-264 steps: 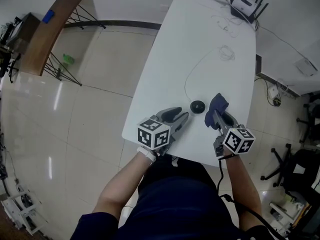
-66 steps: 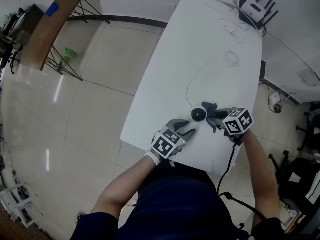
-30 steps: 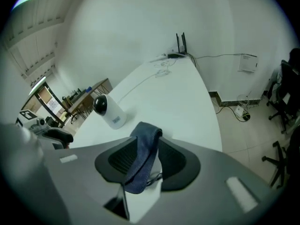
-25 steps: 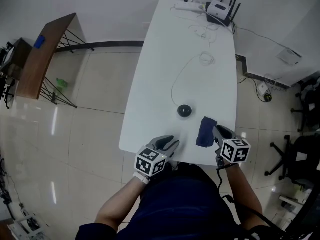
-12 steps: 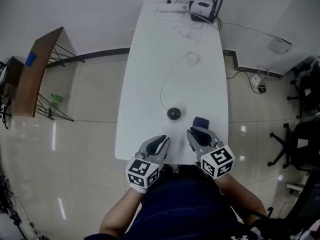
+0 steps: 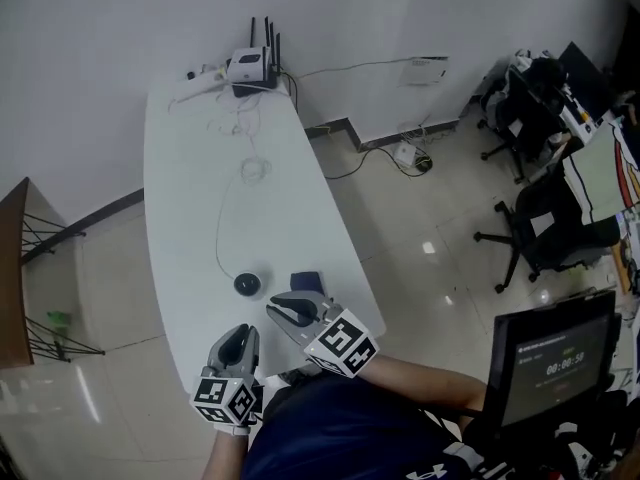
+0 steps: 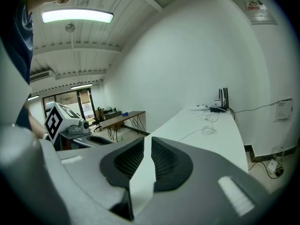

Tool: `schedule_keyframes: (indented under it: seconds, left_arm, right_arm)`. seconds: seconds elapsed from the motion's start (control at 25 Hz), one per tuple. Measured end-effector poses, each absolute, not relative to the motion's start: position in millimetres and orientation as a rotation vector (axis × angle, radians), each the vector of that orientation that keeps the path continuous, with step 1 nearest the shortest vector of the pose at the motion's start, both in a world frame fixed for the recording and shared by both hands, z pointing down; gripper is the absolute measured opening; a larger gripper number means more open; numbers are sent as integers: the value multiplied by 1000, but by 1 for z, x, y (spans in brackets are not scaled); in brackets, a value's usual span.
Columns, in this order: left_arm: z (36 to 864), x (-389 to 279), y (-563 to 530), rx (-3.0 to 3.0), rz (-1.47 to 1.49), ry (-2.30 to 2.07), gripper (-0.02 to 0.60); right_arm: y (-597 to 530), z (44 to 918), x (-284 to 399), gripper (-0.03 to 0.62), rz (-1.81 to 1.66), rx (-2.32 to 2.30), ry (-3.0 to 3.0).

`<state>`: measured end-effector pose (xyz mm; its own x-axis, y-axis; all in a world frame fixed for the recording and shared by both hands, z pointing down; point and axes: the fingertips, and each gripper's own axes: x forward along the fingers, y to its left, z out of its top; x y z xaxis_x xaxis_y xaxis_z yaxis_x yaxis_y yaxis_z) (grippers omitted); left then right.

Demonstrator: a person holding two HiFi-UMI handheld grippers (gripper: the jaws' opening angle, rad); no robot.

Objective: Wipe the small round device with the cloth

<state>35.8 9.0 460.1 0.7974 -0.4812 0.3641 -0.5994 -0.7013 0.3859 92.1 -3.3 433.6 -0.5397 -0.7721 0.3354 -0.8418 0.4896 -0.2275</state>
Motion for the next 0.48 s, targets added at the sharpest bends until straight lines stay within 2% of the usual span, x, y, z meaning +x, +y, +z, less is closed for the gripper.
schedule_keyframes:
  seconds: [0.48]
  left_arm:
    - [455,57,22,2492,314,-810,58]
  right_arm:
    - [16,426,116,55,557,1400,-2561]
